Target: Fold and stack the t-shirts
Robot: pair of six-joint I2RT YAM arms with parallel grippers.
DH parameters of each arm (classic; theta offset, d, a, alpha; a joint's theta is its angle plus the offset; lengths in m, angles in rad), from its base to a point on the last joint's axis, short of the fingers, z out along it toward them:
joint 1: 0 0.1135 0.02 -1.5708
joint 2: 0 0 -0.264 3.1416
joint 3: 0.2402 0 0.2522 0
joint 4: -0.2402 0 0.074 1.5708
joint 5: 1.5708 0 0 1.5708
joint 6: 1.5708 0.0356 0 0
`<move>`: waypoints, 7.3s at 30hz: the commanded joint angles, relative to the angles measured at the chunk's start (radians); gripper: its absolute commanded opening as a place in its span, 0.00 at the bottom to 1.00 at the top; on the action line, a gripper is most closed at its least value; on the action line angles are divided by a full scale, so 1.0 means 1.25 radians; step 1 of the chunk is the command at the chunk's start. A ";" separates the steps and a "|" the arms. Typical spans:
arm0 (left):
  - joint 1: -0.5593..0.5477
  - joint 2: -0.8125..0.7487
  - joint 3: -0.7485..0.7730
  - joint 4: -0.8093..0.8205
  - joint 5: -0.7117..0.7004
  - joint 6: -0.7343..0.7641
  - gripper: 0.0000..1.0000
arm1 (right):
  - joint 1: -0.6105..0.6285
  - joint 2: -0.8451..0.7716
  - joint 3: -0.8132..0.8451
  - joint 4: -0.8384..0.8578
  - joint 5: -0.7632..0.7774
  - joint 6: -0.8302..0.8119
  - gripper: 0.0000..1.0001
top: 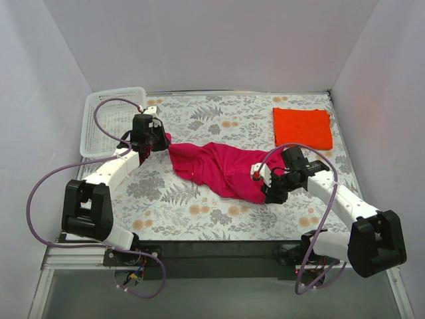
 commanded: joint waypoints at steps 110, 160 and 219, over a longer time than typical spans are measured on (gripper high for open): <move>0.009 -0.406 0.197 0.322 -0.107 -0.070 0.00 | -0.328 -0.022 0.970 0.092 -0.062 0.602 0.01; 0.009 -0.293 -0.030 -0.181 0.172 -0.320 0.64 | -0.338 0.012 0.072 -0.125 -0.033 -0.499 0.78; -0.182 -0.388 -0.305 -0.541 -0.051 -0.630 0.00 | -0.338 0.114 -0.063 -0.106 0.172 -0.485 0.50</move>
